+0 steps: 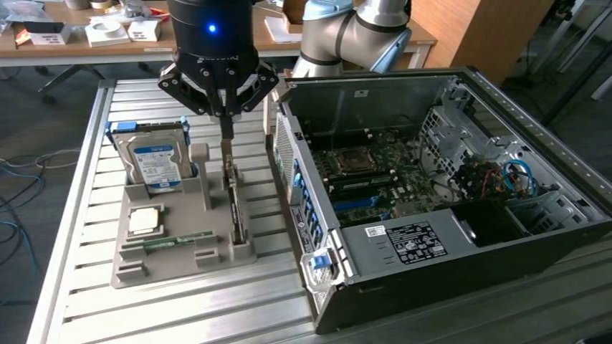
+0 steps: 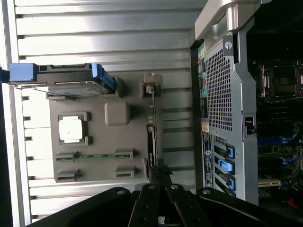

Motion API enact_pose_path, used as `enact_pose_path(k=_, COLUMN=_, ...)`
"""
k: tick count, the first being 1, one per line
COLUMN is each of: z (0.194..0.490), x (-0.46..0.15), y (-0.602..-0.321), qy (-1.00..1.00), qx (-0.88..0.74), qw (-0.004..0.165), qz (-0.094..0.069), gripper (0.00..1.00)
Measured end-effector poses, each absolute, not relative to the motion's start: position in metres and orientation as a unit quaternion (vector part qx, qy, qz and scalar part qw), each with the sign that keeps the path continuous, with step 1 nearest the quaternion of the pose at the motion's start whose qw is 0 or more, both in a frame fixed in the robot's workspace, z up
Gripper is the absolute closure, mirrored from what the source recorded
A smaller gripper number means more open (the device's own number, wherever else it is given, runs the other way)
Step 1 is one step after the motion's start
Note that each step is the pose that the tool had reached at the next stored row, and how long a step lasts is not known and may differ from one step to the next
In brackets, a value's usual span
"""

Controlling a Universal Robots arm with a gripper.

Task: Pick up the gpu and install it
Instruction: 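Pick up the gpu and move the gpu toward the slot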

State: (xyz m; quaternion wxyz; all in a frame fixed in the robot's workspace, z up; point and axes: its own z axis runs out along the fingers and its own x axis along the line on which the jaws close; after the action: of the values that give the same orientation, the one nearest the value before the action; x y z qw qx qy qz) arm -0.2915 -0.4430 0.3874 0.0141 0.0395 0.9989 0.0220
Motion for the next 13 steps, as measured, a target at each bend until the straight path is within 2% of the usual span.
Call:
enact_pose_path(k=9, z=0.3874, x=-0.2915, y=-0.4430, qy=0.999, qx=0.039, qw=0.014, qz=0.022, gripper=0.89)
enact_pose_path(k=11, z=0.3874, x=-0.2915, y=-0.4431, qy=0.999, qx=0.039, qw=0.014, qz=0.022, gripper=0.77)
enact_pose_path(k=12, z=0.3874, x=-0.2915, y=-0.4431, qy=0.999, qx=0.039, qw=0.014, qz=0.022, gripper=0.77)
enact_pose_path(k=13, z=0.3874, x=-0.2915, y=-0.4430, qy=0.999, qx=0.039, qw=0.014, qz=0.022, gripper=0.71)
